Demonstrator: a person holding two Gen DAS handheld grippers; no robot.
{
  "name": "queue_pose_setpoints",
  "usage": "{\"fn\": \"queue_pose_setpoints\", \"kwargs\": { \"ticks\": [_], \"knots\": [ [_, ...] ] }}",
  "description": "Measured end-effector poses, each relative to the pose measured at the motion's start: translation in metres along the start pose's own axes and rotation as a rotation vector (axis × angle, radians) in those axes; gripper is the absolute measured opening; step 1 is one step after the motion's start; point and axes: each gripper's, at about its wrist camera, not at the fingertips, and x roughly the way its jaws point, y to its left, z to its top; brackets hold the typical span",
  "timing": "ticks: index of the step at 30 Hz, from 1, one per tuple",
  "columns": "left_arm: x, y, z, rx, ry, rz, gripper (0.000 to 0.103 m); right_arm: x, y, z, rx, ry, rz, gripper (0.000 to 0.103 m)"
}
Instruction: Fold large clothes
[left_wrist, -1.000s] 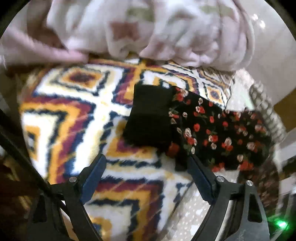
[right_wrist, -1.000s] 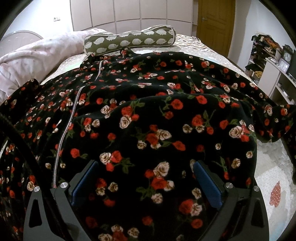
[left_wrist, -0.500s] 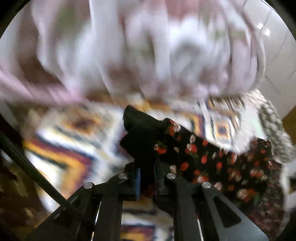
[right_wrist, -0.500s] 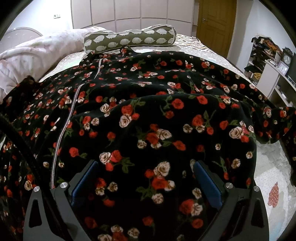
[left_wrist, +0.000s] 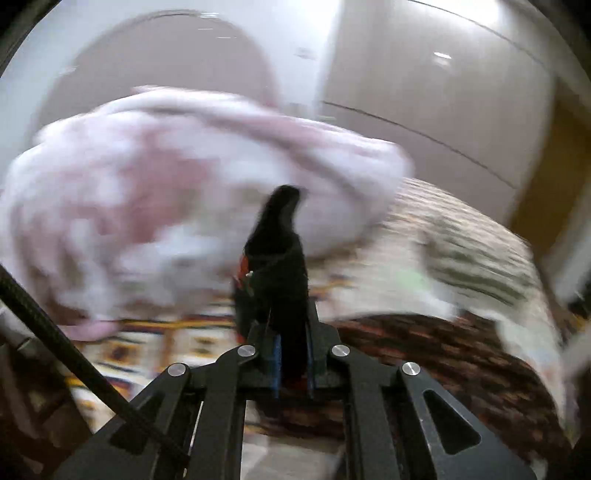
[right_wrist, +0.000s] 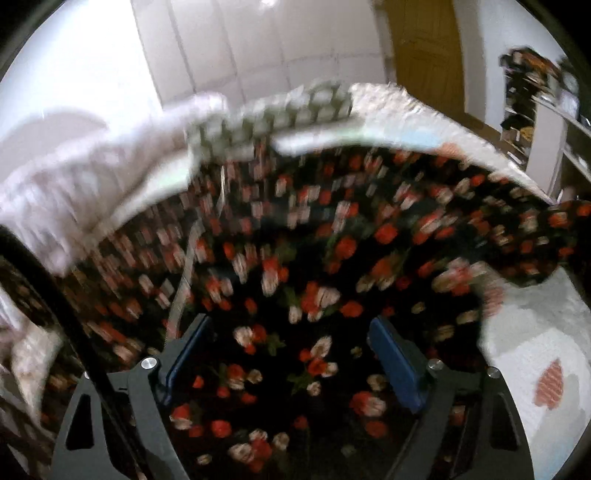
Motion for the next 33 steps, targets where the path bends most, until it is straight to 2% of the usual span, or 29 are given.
{"fn": "queue_pose_setpoints", "kwargs": {
  "ticks": [3,5,9,11,12,14,16,18,24,26,30,33],
  "knots": [
    [0.006,-0.095,-0.014,0.086,0.067,-0.169,0.009,-0.038,-0.018,0.010,0.050,-0.089,0.020,0.090],
    [0.013,-0.150,-0.029,0.131,0.116,-0.250,0.009,-0.055,-0.030,0.011,0.073,-0.121,0.021,0.090],
    [0.031,-0.265,-0.075,0.247,0.210,-0.385,0.009,-0.068,-0.060,0.003,0.125,-0.133,0.007,0.090],
    [0.045,-0.303,-0.095,0.280,0.275,-0.450,0.010,-0.067,-0.077,-0.003,0.154,-0.118,-0.007,0.090],
    [0.052,-0.324,-0.107,0.303,0.310,-0.473,0.012,-0.066,-0.085,-0.004,0.169,-0.109,-0.012,0.090],
    [0.066,-0.348,-0.130,0.333,0.369,-0.489,0.026,-0.065,-0.103,-0.008,0.206,-0.094,-0.021,0.090],
    [0.072,-0.350,-0.141,0.321,0.416,-0.520,0.034,-0.067,-0.117,-0.011,0.242,-0.091,-0.021,0.090],
    [0.066,-0.343,-0.153,0.318,0.429,-0.544,0.041,-0.069,-0.124,-0.008,0.265,-0.096,-0.014,0.090],
    [0.023,-0.289,-0.147,0.357,0.364,-0.540,0.056,-0.073,-0.104,0.014,0.217,-0.090,0.048,0.090],
    [0.008,-0.256,-0.141,0.340,0.322,-0.498,0.066,-0.064,-0.089,0.025,0.181,-0.057,0.088,0.090],
    [-0.008,-0.189,-0.143,0.328,0.223,-0.359,0.068,-0.028,-0.054,0.048,0.099,-0.009,0.110,0.090],
    [-0.009,-0.143,-0.153,0.319,0.189,-0.242,0.068,0.010,-0.033,0.059,0.065,0.056,0.118,0.079]
  ]
}}
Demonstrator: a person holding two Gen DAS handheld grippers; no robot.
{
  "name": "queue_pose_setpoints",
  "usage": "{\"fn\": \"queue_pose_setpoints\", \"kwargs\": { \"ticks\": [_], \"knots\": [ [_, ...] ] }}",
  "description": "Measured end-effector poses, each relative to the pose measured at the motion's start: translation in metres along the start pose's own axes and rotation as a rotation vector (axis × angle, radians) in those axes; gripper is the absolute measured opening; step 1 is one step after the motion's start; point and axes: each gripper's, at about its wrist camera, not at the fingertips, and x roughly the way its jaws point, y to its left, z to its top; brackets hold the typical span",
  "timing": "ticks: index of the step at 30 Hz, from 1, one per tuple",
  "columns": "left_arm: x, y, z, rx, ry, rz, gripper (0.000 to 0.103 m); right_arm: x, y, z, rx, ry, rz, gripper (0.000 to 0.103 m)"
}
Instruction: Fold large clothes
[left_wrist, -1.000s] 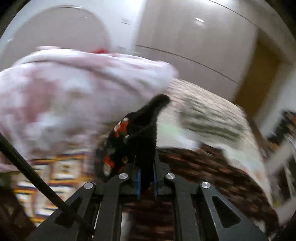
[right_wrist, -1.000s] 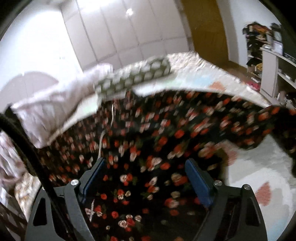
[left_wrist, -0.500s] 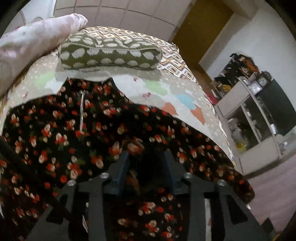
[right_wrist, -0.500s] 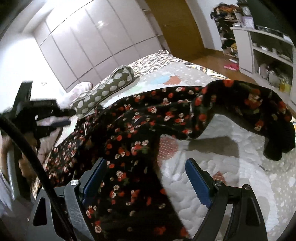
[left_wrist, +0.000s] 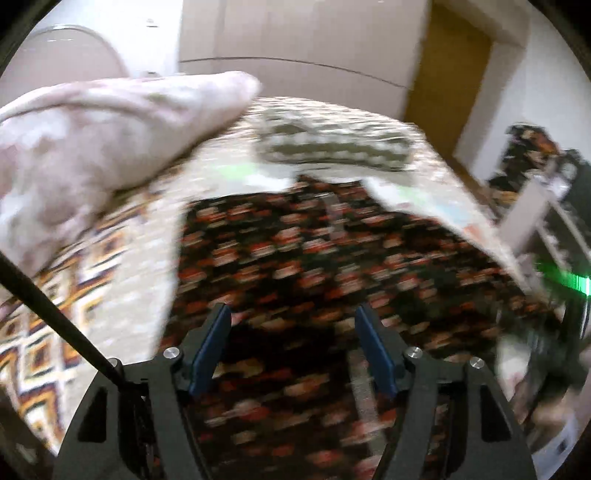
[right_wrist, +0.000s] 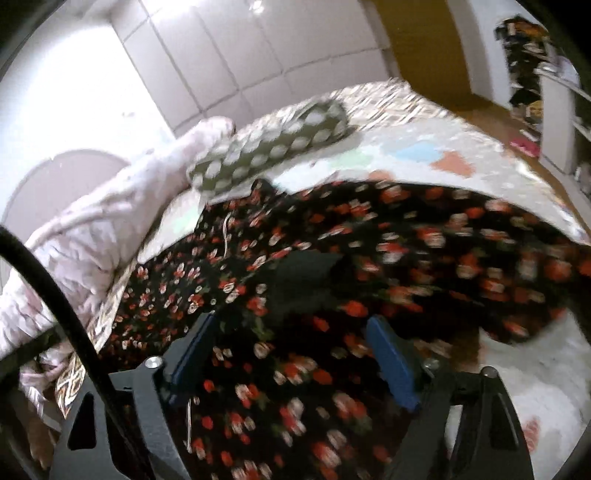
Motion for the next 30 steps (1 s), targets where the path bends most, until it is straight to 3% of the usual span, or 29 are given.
{"fn": "queue_pose_setpoints", "kwargs": {
  "ticks": [2,4,7,10,12,16,19,22,26,30],
  "knots": [
    [0.000,0.022,-0.018,-0.008,0.012,0.068,0.068,0.030,0.009,0.005,-0.017,0.050,-0.011,0.065],
    [0.001,0.042,-0.034,-0.036,0.035,0.107,0.068,0.058,0.011,0.008,-0.010,0.094,-0.037,0.064],
    [0.002,0.065,-0.052,-0.102,0.078,0.090,0.068,0.087,0.005,0.009,-0.005,0.140,-0.143,0.063],
    [-0.001,0.071,-0.064,-0.142,0.094,0.058,0.068,0.088,0.004,0.008,-0.024,0.142,-0.207,0.072],
    [-0.007,0.068,-0.069,-0.141,0.084,0.044,0.068,0.067,0.000,0.007,0.003,0.114,-0.175,0.072],
    [-0.021,0.054,-0.077,-0.121,0.060,0.016,0.071,-0.004,-0.034,-0.003,0.134,0.010,-0.032,0.077],
    [-0.026,0.042,-0.081,-0.103,0.058,-0.004,0.072,-0.064,-0.085,-0.022,0.281,-0.096,0.014,0.089],
    [-0.027,0.029,-0.085,-0.085,0.072,-0.028,0.072,-0.114,-0.146,-0.044,0.502,-0.194,0.051,0.095],
    [-0.028,0.013,-0.093,-0.073,0.090,-0.055,0.072,-0.149,-0.207,-0.057,0.798,-0.304,0.154,0.099],
    [-0.033,0.010,-0.095,-0.071,0.087,-0.060,0.072,-0.148,-0.239,-0.055,0.936,-0.315,0.114,0.099]
  ]
}}
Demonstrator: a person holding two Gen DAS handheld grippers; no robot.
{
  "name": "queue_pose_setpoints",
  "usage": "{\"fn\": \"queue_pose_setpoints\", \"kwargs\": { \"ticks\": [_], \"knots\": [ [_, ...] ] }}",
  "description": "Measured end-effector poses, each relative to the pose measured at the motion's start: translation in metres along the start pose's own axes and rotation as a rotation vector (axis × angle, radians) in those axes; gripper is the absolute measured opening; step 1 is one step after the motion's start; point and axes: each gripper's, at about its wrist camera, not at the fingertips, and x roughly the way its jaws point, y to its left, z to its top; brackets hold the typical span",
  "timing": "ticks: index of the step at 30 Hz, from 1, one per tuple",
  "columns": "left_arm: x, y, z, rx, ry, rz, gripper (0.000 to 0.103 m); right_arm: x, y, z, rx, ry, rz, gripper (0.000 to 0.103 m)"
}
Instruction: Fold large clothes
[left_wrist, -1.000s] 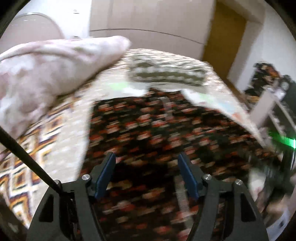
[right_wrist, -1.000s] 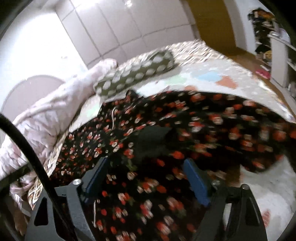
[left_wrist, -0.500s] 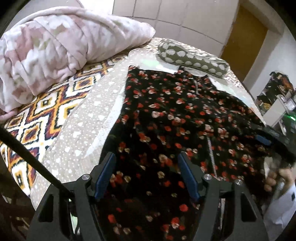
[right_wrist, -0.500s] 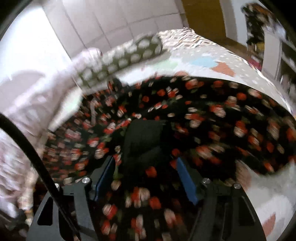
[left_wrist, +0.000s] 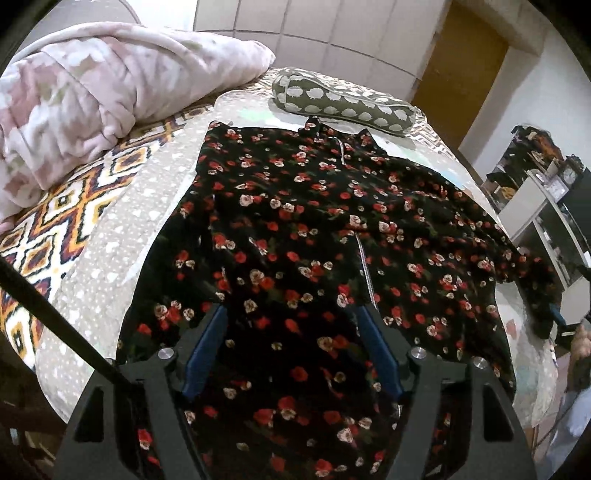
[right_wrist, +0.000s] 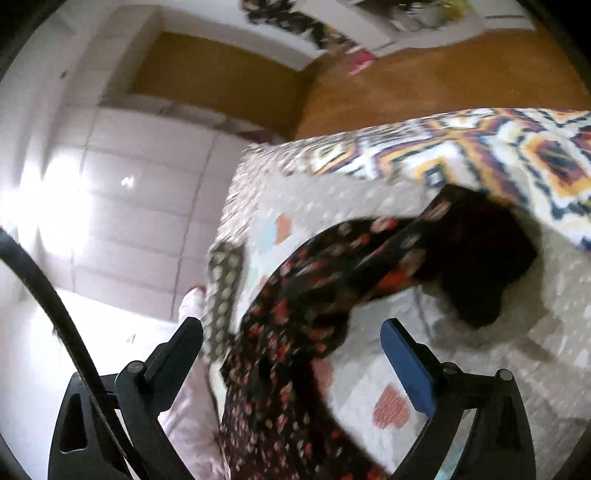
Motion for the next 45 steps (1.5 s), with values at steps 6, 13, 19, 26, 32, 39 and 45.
{"fn": "queue_pose_setpoints", "kwargs": {
  "ticks": [6,13,19,26,32,39,45],
  "knots": [
    [-0.014,0.010,0.000,-0.013,-0.030,-0.002,0.072,0.027,-0.039,0.022,0.195,-0.008,-0.079,0.099],
    [-0.022,0.026,0.002,-0.037,-0.053,-0.002,0.072,0.026,-0.053,0.042,0.152,-0.047,-0.159,0.014],
    [-0.032,0.058,0.003,-0.094,-0.092,0.020,0.072,0.002,0.026,0.047,-0.169,-0.141,-0.267,0.007],
    [-0.045,0.106,-0.005,-0.187,-0.129,0.029,0.072,0.058,0.211,-0.074,-0.732,-0.014,-0.115,0.007],
    [-0.054,0.150,-0.015,-0.260,-0.159,0.048,0.072,0.172,0.291,-0.262,-1.152,0.255,-0.024,0.007],
    [-0.060,0.196,-0.028,-0.321,-0.186,0.088,0.072,0.276,0.253,-0.476,-1.768,0.393,-0.245,0.007],
    [-0.059,0.212,-0.031,-0.343,-0.197,0.090,0.072,0.279,0.219,-0.550,-2.077,0.269,-0.271,0.027]
  ]
}}
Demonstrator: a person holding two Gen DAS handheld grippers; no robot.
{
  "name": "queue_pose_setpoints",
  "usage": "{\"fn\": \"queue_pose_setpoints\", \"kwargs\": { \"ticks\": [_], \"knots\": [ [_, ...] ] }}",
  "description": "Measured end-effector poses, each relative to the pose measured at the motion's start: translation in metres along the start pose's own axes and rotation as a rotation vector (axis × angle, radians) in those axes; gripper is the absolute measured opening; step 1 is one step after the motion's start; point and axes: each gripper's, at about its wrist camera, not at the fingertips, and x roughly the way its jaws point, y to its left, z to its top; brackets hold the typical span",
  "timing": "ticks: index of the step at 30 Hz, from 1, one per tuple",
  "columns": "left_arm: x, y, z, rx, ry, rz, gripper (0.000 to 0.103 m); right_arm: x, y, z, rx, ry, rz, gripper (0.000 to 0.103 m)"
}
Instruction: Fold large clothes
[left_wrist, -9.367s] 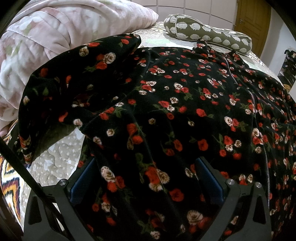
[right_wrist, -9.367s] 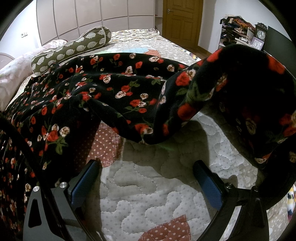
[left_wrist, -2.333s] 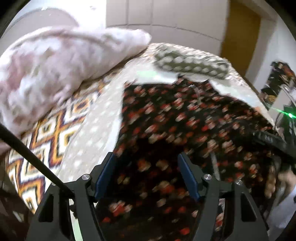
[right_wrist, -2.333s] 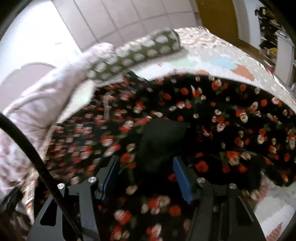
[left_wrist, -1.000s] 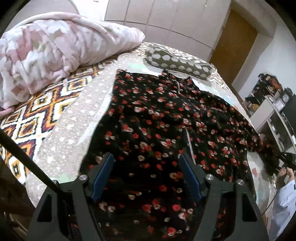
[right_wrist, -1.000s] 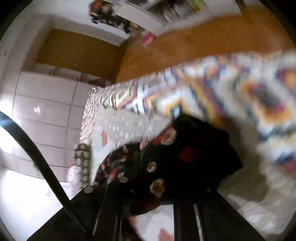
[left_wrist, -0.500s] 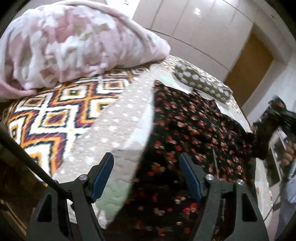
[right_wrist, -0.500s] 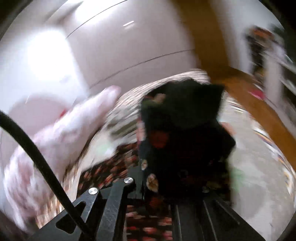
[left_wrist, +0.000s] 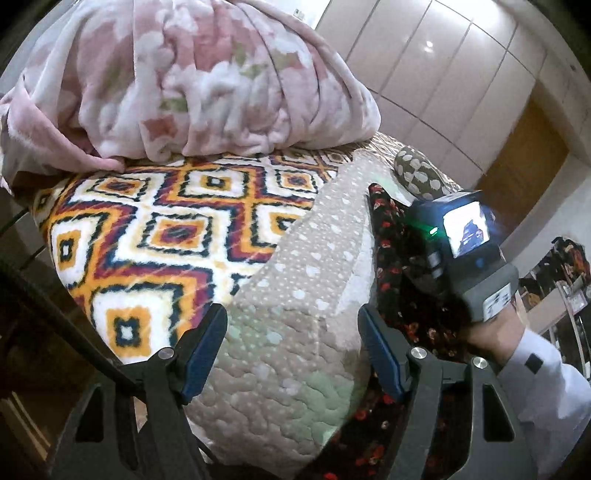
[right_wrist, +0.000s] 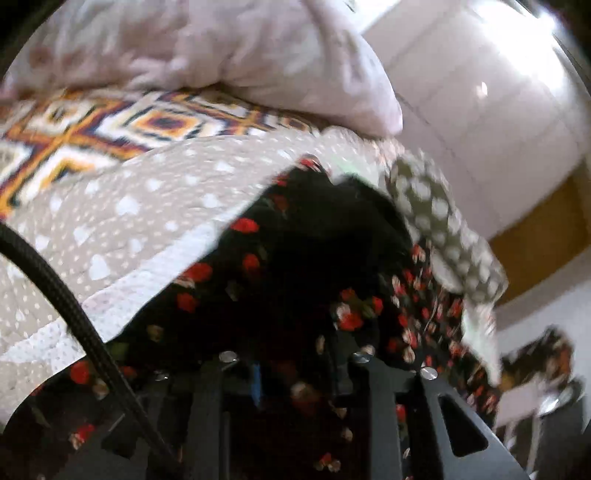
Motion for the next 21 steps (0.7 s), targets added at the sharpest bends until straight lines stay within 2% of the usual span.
{"fn": "queue_pose_setpoints", "kwargs": {
  "ticks": [3,5,6,8,12,16,18,21],
  "knots": [
    [0.001,-0.003,0.000,0.000,0.004,0.001,0.072,-0.010,0.005,0.002,-0.010,-0.028,0.052,0.027],
    [0.002,-0.007,-0.001,0.012,0.010,0.003,0.072,-0.019,-0.004,0.002,0.065,-0.054,0.153,0.028],
    [0.002,-0.010,-0.001,0.019,0.012,0.006,0.073,-0.028,-0.005,0.000,0.110,-0.070,0.198,0.032],
    [0.003,-0.017,-0.003,0.034,0.019,0.007,0.073,-0.047,-0.027,-0.003,0.207,-0.115,0.288,0.059],
    [0.003,-0.032,-0.005,0.080,0.043,0.019,0.073,-0.084,-0.066,-0.017,0.336,-0.164,0.325,0.063],
    [0.003,-0.051,-0.012,0.144,0.056,0.044,0.073,-0.124,-0.117,-0.070,0.487,-0.177,0.374,0.063],
    [0.006,-0.060,-0.016,0.168,0.070,0.057,0.073,-0.135,-0.137,-0.100,0.547,-0.157,0.352,0.063],
    [0.008,-0.078,-0.024,0.220,0.091,0.068,0.073,-0.151,-0.167,-0.158,0.662,-0.114,0.281,0.068]
  ]
}}
